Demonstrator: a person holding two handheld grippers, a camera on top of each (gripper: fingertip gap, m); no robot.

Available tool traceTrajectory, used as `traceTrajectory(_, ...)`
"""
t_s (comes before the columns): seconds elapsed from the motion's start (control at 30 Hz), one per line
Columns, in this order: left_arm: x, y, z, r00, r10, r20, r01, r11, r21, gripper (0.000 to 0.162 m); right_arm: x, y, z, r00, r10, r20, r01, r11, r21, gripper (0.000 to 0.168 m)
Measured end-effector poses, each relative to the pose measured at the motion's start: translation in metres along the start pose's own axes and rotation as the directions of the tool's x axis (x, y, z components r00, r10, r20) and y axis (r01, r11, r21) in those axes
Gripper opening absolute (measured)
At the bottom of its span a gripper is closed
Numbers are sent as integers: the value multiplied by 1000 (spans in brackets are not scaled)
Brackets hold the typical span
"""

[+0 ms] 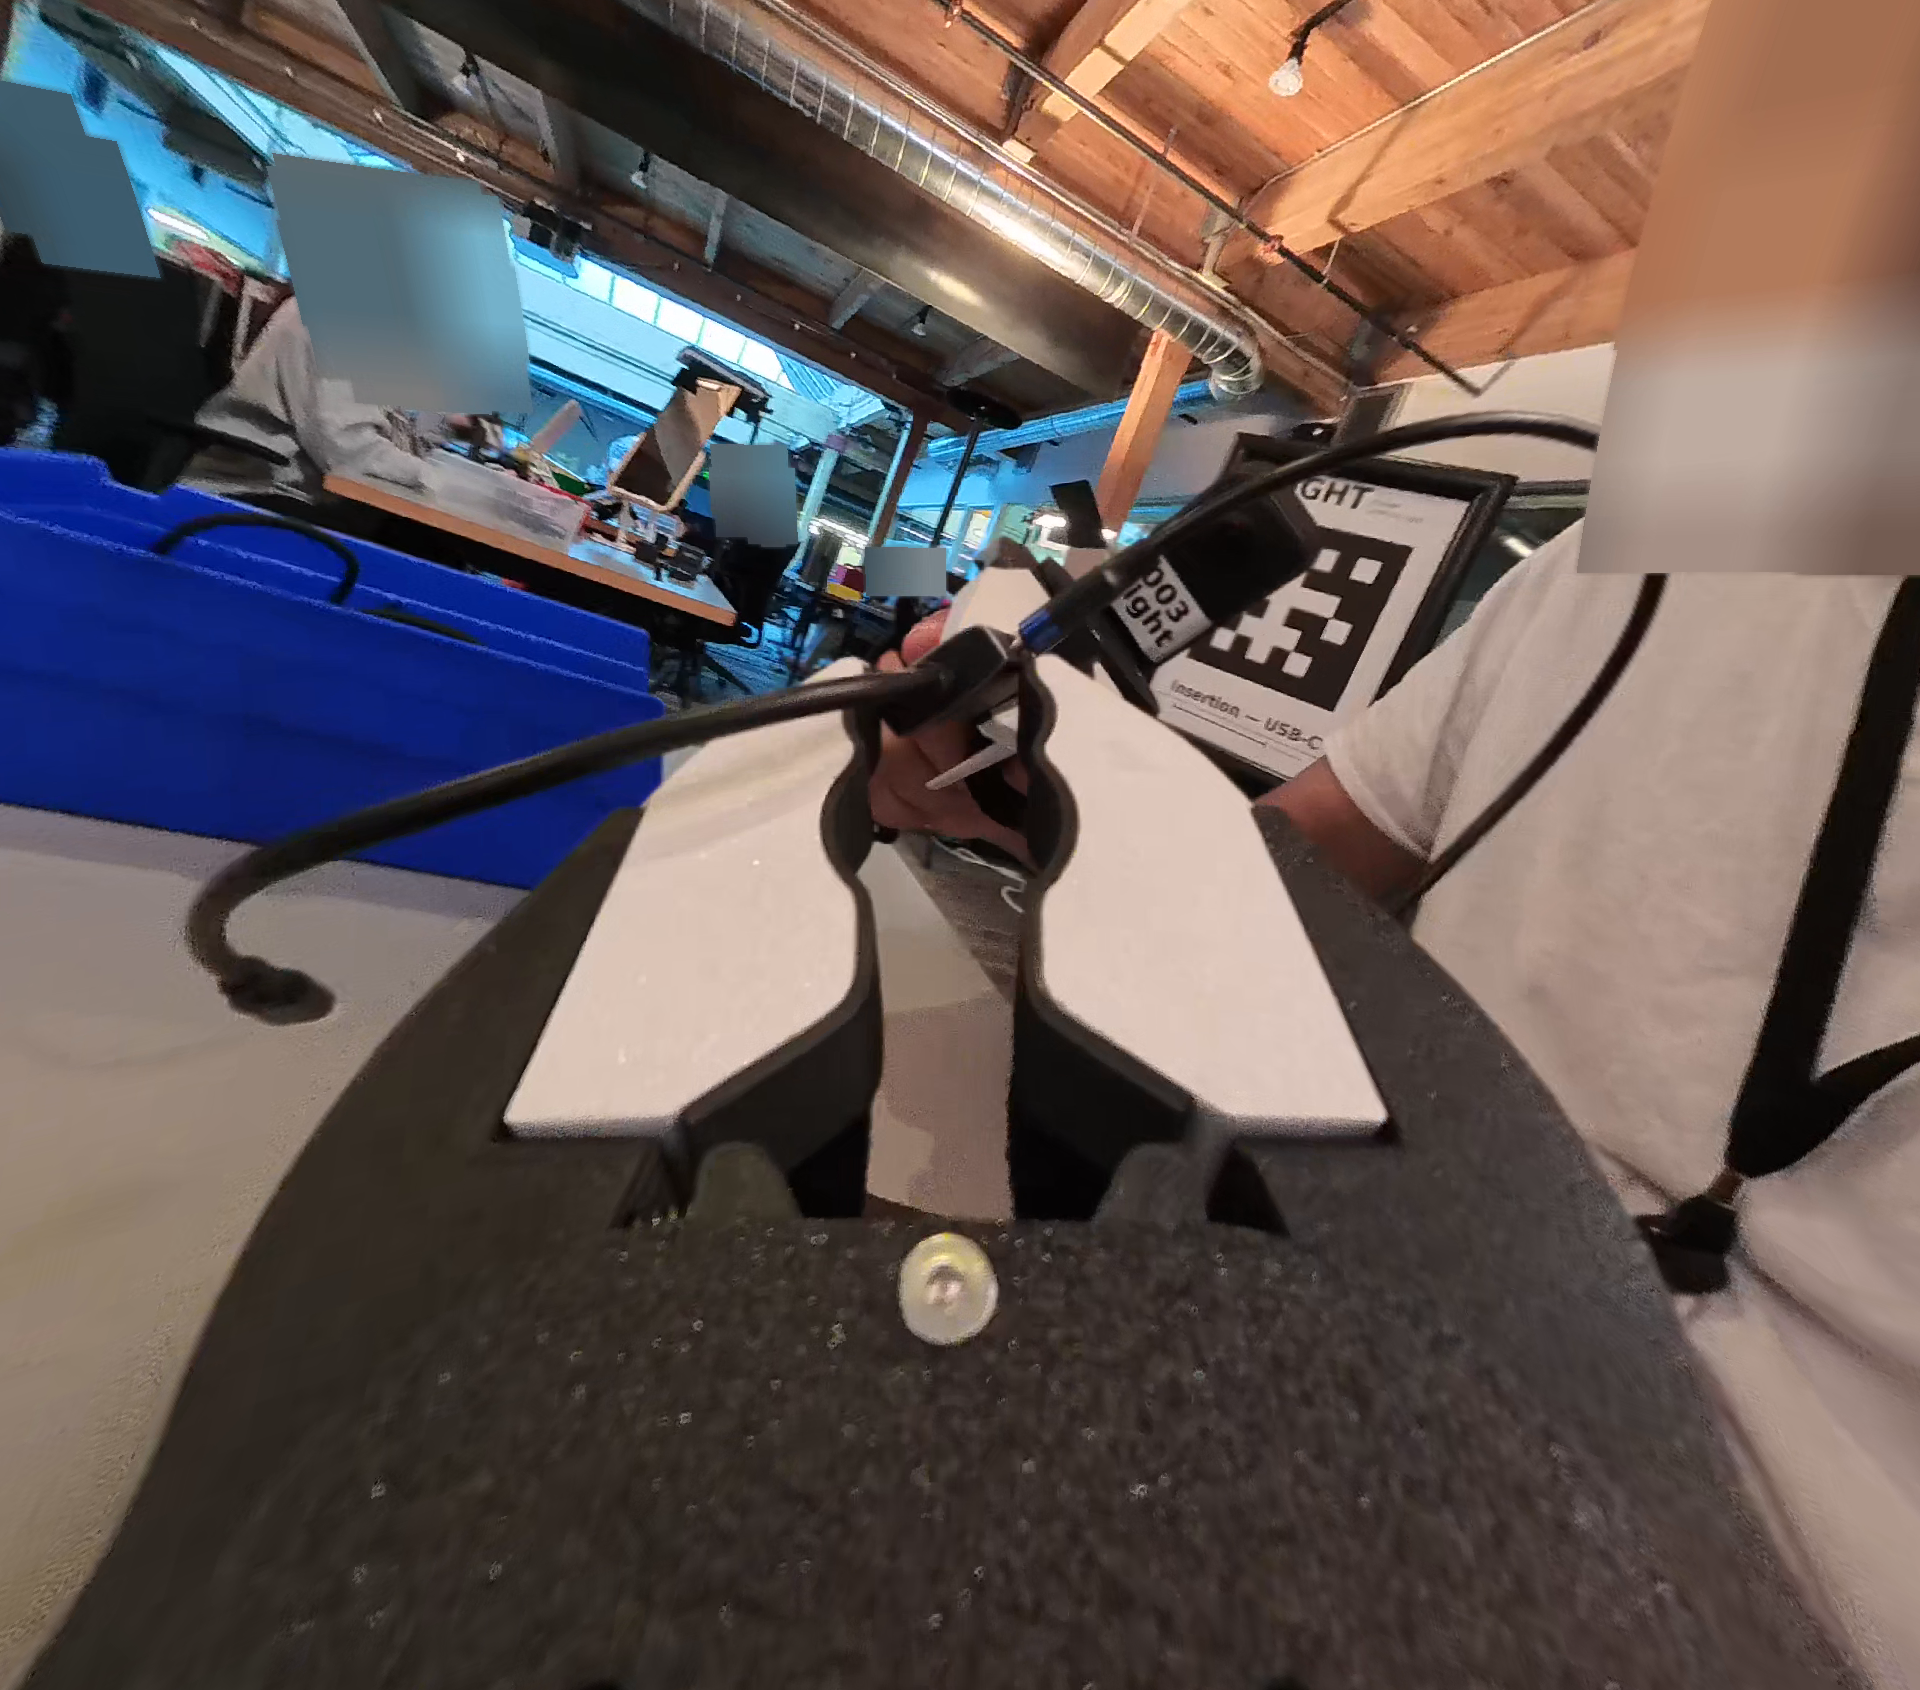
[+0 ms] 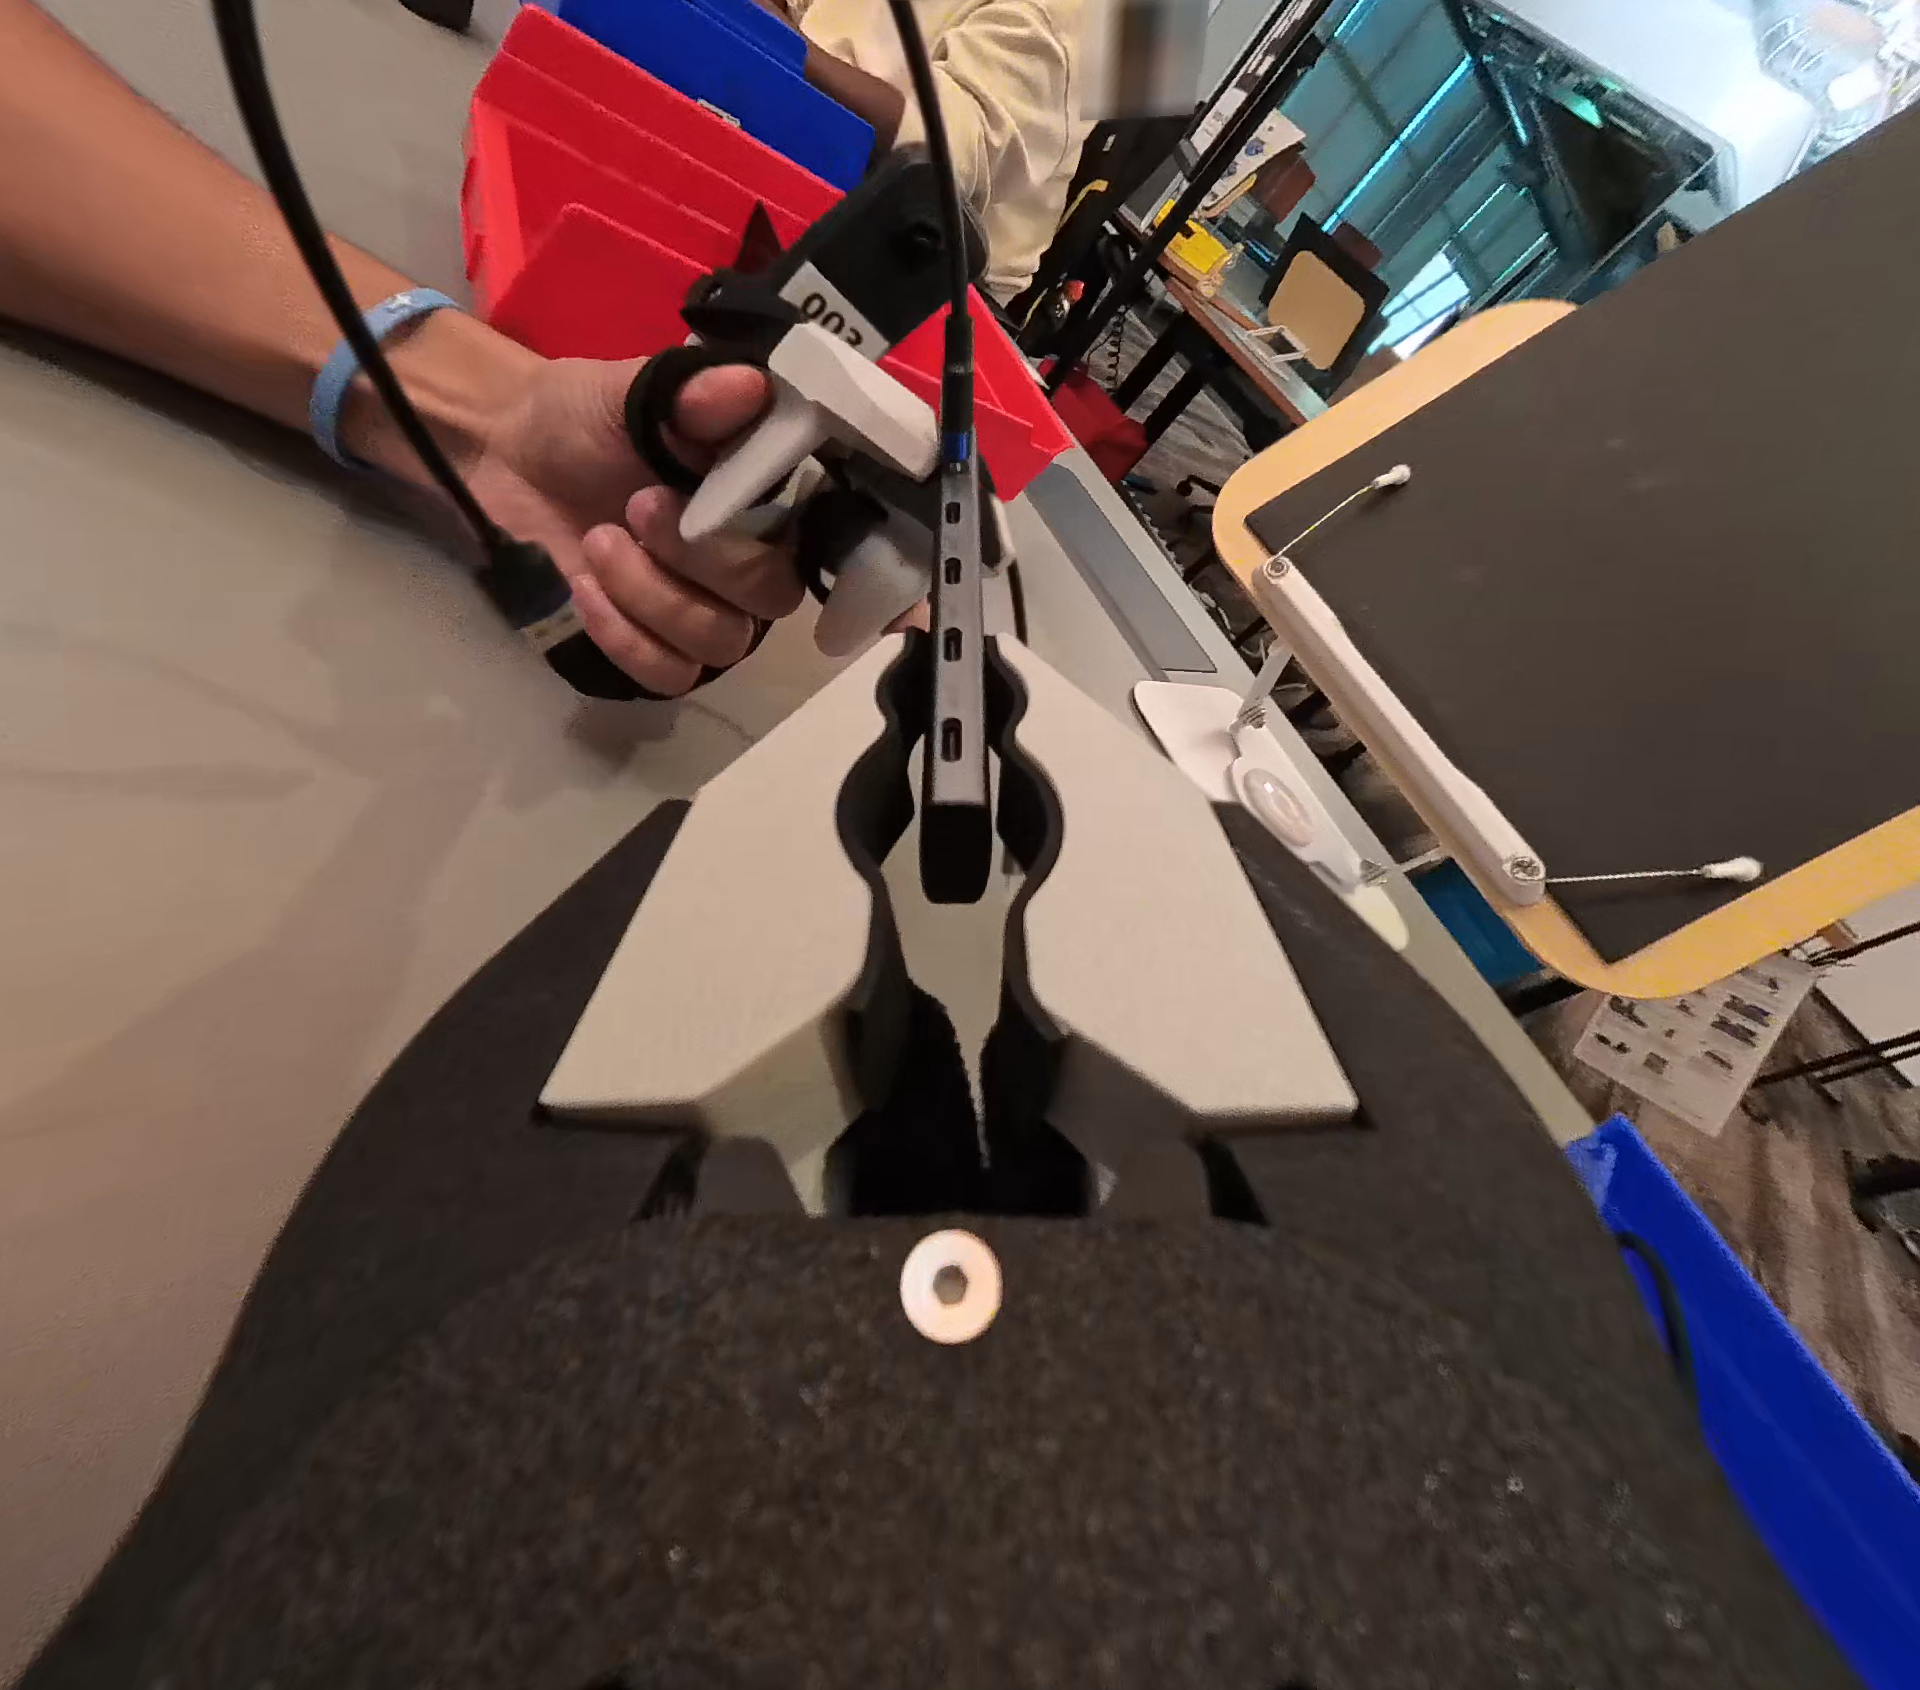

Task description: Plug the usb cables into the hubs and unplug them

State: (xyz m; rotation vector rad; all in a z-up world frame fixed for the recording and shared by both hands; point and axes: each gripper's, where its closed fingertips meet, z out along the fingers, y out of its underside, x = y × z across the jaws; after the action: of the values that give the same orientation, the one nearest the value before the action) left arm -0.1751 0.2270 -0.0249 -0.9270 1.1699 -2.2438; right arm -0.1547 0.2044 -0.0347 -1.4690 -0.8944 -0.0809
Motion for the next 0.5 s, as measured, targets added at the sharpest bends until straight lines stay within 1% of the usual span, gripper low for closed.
traceTrajectory(0.07, -3, 1, -1, 999, -37, -4, 37, 999, 1, 23, 2, 4, 2, 1000, 1, -3, -1, 1000, -17, 8)
traceTrajectory(0.17, -1, -1, -3, 996, -79, -45, 81, 996, 26, 18, 2, 1, 4, 1000, -18, -8, 18, 1000, 8, 12)
traceTrajectory(0.23, 2, -3, -4, 993, -89, -71, 92, 995, 40, 15, 1, -2, 5, 1000, -21, 1, 21, 999, 26, 13)
traceTrajectory(0.33, 7, -5, -6, 988, -100, -114, 106, 993, 47, 14, -2, -8, 7, 999, -31, 18, 30, 998, 50, 12)
traceTrajectory(0.4, 6, -6, -7, 990, -90, -112, 97, 994, 58, 15, -1, -10, 8, 1000, -14, 27, 13, 998, 54, 10)
traceTrajectory(0.5, 0, -5, -7, 994, -85, -62, 89, 995, 53, 16, 8, -6, 8, 996, -81, -45, 82, 996, 25, 8)
